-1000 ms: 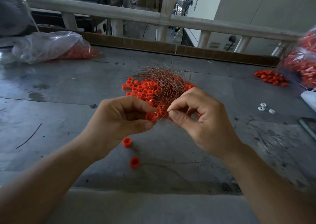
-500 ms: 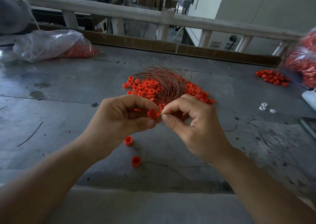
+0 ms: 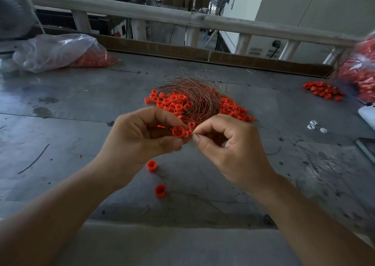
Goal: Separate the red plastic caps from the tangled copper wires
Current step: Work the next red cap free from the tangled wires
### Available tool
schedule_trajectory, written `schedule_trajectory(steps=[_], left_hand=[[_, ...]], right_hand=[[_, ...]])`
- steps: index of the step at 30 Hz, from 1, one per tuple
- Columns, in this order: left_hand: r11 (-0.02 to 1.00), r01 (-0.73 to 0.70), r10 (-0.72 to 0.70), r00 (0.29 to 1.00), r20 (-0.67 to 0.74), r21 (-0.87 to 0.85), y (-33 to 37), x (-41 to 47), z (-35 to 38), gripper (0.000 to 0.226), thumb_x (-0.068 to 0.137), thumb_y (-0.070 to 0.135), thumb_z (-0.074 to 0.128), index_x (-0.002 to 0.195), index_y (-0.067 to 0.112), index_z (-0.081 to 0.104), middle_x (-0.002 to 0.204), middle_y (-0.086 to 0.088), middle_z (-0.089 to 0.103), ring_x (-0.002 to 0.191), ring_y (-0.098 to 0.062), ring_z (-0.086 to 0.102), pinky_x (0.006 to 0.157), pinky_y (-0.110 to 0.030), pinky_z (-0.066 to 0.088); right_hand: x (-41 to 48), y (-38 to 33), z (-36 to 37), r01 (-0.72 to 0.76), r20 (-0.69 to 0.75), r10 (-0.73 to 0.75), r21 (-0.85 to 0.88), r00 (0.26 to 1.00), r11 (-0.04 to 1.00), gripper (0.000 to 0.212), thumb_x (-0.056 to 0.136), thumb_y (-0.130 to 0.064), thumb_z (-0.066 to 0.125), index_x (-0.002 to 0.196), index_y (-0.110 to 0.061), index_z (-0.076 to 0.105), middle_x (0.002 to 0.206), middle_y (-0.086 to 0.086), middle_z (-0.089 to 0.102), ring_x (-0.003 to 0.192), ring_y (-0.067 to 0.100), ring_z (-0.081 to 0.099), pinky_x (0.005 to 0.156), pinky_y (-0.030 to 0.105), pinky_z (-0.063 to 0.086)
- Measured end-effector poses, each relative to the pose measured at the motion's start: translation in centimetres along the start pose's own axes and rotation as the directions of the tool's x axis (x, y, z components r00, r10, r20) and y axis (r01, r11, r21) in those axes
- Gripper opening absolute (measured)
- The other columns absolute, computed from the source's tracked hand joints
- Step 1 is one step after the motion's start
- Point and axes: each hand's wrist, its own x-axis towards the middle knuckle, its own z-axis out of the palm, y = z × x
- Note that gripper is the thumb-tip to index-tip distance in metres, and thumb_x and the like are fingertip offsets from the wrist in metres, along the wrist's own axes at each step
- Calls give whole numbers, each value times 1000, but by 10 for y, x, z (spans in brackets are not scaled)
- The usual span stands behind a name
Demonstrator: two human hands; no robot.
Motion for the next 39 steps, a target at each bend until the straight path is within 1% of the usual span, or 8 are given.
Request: schedule_trajectory(steps=[5, 7, 12, 17, 27, 32, 36, 39], left_hand=[[998, 26, -21, 997, 75, -65, 0, 1, -5, 30, 56, 17, 81, 85, 18, 75, 85, -7, 73, 79, -18, 70, 68, -20, 54], [997, 39, -35, 997, 62, -63, 0, 1, -4, 33, 53, 11, 80, 85, 18, 76, 84, -7, 74, 78, -18, 70, 67, -19, 54], [994, 56, -52, 998, 44, -94, 1, 0, -2, 28, 59, 17, 66, 85, 18, 76, 84, -7, 74, 79, -18, 71, 66, -18, 54], [994, 69, -66, 997, 34, -89, 2, 0, -1, 32, 57, 12, 65, 86, 17, 75, 82, -8, 74, 78, -18, 71, 66, -18, 54], [989, 68, -56, 994, 91, -134, 0, 0, -6, 30, 56, 23, 76, 85, 15, 75, 85, -9, 73, 80, -19, 70, 67, -20, 54], [972, 114, -90, 988, 122, -204, -1, 1, -7, 26, 58, 12, 70, 83, 13, 75, 83, -10, 73, 77, -17, 70, 65, -19, 54], [956, 144, -91, 974, 208, -256, -1, -1, -6, 22, 62, 10, 68, 82, 14, 76, 84, -9, 73, 77, -15, 70, 65, -18, 54], [937, 187, -112, 961, 254, -295, -2, -1, -6, 22, 62, 13, 73, 84, 13, 75, 85, -10, 72, 78, -16, 70, 66, -18, 54]], right_hand=[[1, 2, -3, -9, -21, 9, -16, 1000, 1000, 7, 76, -10, 62, 71, -12, 66, 65, -5, 59, 63, 8, 54, 58, 12, 41], [2, 2, -4, -6, -26, 6, -21, 1000, 1000, 7, 76, -10, 62, 71, -12, 66, 65, -6, 59, 63, 8, 54, 58, 11, 41], [1, 2, -5, -9, -25, 8, -26, 1000, 1000, 7, 76, -10, 62, 71, -13, 66, 65, -8, 58, 63, 7, 54, 58, 11, 41], [1, 1, -5, -10, -19, 10, -29, 1000, 1000, 7, 76, -10, 62, 71, -12, 66, 65, -8, 58, 63, 7, 54, 58, 11, 40], [1, 1, -5, -5, 3, 5, -43, 1000, 999, 6, 76, -10, 62, 72, -12, 67, 67, -9, 59, 66, 5, 55, 60, 10, 41], [1, 0, -7, -115, 61, 108, 112, 992, 987, 15, 78, -11, 65, 70, -24, 64, 65, -12, 61, 62, 2, 56, 57, 11, 43], [2, -1, -6, -234, 184, 196, 210, 963, 949, 20, 78, -5, 69, 69, -23, 67, 58, -9, 60, 53, 3, 50, 50, 18, 41], [0, -1, -1, -274, 228, 222, 230, 948, 934, 20, 77, -3, 69, 69, -22, 67, 60, -1, 60, 54, 7, 48, 51, 25, 40]])
